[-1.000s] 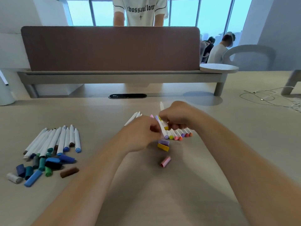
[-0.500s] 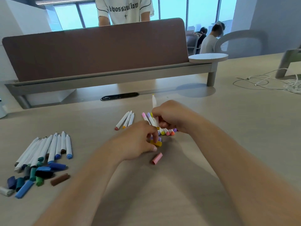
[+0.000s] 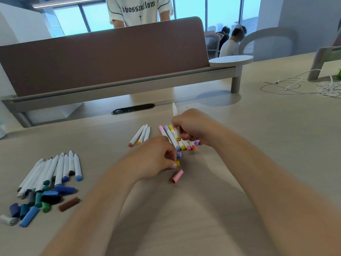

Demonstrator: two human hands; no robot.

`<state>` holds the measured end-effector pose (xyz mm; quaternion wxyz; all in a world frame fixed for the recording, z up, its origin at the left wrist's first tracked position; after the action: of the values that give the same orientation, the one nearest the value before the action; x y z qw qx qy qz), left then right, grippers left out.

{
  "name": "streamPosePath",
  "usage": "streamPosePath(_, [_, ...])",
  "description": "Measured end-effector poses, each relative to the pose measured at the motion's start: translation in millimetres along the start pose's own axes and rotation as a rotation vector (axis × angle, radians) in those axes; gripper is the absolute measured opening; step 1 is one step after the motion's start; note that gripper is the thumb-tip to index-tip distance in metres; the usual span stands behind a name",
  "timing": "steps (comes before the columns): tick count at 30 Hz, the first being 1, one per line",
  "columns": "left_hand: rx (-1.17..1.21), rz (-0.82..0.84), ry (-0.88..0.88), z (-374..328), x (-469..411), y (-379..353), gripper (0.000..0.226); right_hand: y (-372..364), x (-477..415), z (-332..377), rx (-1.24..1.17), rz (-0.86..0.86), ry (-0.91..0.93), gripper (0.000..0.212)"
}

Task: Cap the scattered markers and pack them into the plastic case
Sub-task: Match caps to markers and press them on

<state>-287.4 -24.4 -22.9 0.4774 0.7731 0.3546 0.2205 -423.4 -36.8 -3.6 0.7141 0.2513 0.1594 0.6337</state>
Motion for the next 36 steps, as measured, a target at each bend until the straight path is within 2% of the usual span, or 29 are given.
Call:
streamPosePath(2, [0.014,-0.021,0.018,0.5,3.0,5.6,0.012,-0.7,-0.3,-0.4,0.011,-0.005,0.004,0.023])
streamPosePath(5, [0.107,-0.199,0.072,12.7,4.8,26.7,0.008,-0.8,-0.1,-0.7,0.007,-0.006,0.027,0.020])
streamPosePath(8, [0.475,-0.396,0.139,37.2,4.1,41.2,0.011,-3.1,6.2,6.3,-0.047,0.042,0.096,0.018])
streamPosePath(12, [1.039,-0.558,0.251,66.7,1.7,42.1,0.011,-11.5,19.9,17.4,-0.025,0.126,0.178,0.008])
streamPosePath(17, [1.350,-0.603,0.221,73.5,4.6,45.4,0.013,-23.1,25.2,20.2,0.006,0.264,0.184,0.018])
streamPosePath(20, [1.377,-0.603,0.188,71.1,6.1,48.4,0.015,-26.5,24.9,21.3,0.034,0.287,0.184,0.019])
streamPosePath(30, [1.204,-0.553,0.147,62.5,8.0,50.0,0.020,-26.9,20.1,17.4,0.124,0.305,0.172,0.016])
streamPosePath(36, [1.022,-0.669,0.156,60.9,6.6,50.7,0.011,-26.6,17.5,16.9,0.119,0.298,0.171,0.015])
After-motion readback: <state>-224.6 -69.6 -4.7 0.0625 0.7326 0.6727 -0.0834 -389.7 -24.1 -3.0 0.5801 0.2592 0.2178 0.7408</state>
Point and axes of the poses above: each hand's wrist, its own x-axis away from the middle knuckle, its own y-axis out of the back of the hand, z = x × y, the point moved 4 cm from there along -x, towards the middle knuckle, and after that the axes turned 8 degrees about x, right-handed, at the moved point
